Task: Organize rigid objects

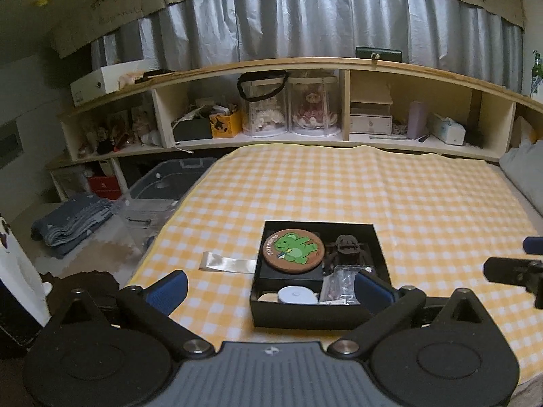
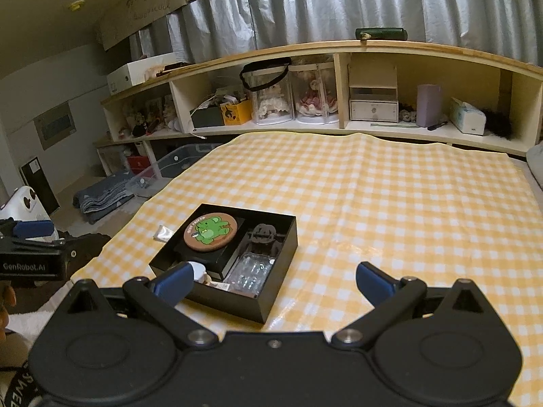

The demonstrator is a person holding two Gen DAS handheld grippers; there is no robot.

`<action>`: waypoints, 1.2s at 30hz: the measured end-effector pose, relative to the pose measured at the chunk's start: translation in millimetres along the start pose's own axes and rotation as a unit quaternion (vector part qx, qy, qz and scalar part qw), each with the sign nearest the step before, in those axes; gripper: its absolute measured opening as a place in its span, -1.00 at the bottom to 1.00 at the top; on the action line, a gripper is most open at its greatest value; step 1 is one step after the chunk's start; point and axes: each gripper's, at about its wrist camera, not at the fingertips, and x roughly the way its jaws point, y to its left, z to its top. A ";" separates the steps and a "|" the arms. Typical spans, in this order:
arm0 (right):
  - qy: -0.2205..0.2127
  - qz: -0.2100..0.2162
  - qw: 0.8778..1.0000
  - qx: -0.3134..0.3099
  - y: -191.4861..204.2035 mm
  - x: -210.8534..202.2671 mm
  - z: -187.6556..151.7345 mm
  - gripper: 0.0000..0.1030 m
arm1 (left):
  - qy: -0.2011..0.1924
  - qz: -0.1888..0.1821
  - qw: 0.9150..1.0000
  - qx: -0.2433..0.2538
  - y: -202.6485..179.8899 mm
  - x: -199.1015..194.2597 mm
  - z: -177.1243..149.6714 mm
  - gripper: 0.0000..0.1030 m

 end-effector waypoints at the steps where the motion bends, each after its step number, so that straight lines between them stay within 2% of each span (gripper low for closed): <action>1: -0.001 0.000 1.000 0.000 0.0 -1.1 -0.7 1.00 | 0.000 0.001 1.000 0.000 0.2 -0.4 -1.1 1.00; 36: -0.002 -0.009 1.000 -0.001 1.9 -2.7 -5.4 1.00 | 0.002 -0.008 1.000 -0.009 -1.5 -3.3 -9.1 0.99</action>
